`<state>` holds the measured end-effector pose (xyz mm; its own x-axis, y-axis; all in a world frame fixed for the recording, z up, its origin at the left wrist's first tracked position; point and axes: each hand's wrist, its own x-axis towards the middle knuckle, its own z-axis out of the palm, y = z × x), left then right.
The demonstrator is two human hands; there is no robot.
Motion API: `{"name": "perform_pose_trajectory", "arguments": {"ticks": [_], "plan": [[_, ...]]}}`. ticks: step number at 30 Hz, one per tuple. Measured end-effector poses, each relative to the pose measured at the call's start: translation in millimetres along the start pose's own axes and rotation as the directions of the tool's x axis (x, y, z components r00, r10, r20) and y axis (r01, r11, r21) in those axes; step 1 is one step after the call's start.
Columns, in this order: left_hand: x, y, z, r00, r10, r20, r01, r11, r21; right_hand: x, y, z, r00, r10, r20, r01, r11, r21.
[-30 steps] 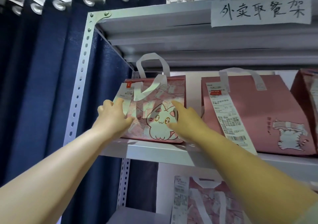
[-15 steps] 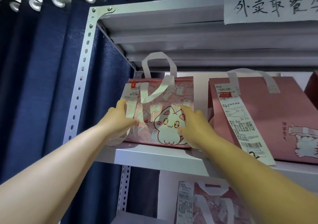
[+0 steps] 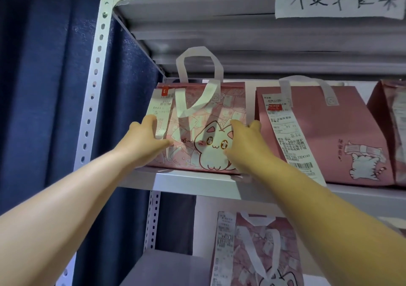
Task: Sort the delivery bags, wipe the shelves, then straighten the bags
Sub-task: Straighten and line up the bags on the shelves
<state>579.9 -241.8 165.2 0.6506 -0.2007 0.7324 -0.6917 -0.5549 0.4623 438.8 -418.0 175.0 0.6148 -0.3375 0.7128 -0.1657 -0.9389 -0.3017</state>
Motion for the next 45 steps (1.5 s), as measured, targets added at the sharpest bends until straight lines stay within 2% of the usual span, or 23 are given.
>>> {"name": "perform_pose_trajectory", "arguments": {"ticks": [5, 9, 13, 16, 21, 25, 29, 34, 38, 42, 45], "plan": [[-23.6, 13.6, -13.9, 0.998, -0.007, -0.064, 0.009, 0.999, 0.037, -13.6, -0.5, -15.5, 0.978, -0.099, -0.184, 0.115, 0.990, 0.078], [-60.2, 37.0, -24.0, 0.974, 0.128, -0.188, -0.120, 0.991, 0.051, -40.1, 3.5, -32.1, 0.912, -0.244, -0.328, 0.297, 0.947, 0.122], [-112.2, 59.3, -21.7, 0.920, 0.289, -0.264, -0.296, 0.955, 0.014, -85.3, 17.4, -42.3, 0.877, -0.307, -0.369, 0.406, 0.886, 0.226], [-155.5, 73.6, -7.4, 0.907, 0.342, -0.247, -0.371, 0.925, -0.084, -121.7, 38.3, -44.2, 0.899, -0.294, -0.324, 0.395, 0.863, 0.315], [-213.6, 88.8, 42.7, 0.936, 0.335, -0.106, -0.347, 0.927, -0.143, -169.8, 92.5, -36.2, 0.959, -0.212, -0.189, 0.270, 0.886, 0.377], [-250.5, 95.1, 90.6, 0.960, 0.273, 0.063, -0.258, 0.949, -0.183, -199.8, 142.5, -24.3, 0.991, -0.129, -0.042, 0.135, 0.921, 0.365], [-277.2, 92.6, 135.6, 0.953, 0.203, 0.227, -0.155, 0.965, -0.214, -222.0, 191.6, -8.2, 0.994, 0.000, 0.106, -0.035, 0.944, 0.329], [-285.2, 68.8, 185.3, 0.934, 0.026, 0.355, 0.059, 0.972, -0.226, -229.8, 246.8, 24.1, 0.953, 0.188, 0.237, -0.239, 0.949, 0.206], [-270.4, 38.1, 221.0, 0.906, -0.125, 0.404, 0.208, 0.963, -0.170, -217.1, 286.2, 61.5, 0.883, 0.340, 0.323, -0.389, 0.916, 0.101], [-237.8, 11.4, 251.9, 0.883, -0.230, 0.409, 0.299, 0.948, -0.112, -193.4, 306.7, 101.6, 0.795, 0.477, 0.374, -0.535, 0.843, 0.062], [-211.4, -1.3, 271.8, 0.874, -0.308, 0.377, 0.338, 0.941, -0.016, -177.8, 312.4, 129.0, 0.779, 0.504, 0.373, -0.549, 0.835, 0.017]]}}
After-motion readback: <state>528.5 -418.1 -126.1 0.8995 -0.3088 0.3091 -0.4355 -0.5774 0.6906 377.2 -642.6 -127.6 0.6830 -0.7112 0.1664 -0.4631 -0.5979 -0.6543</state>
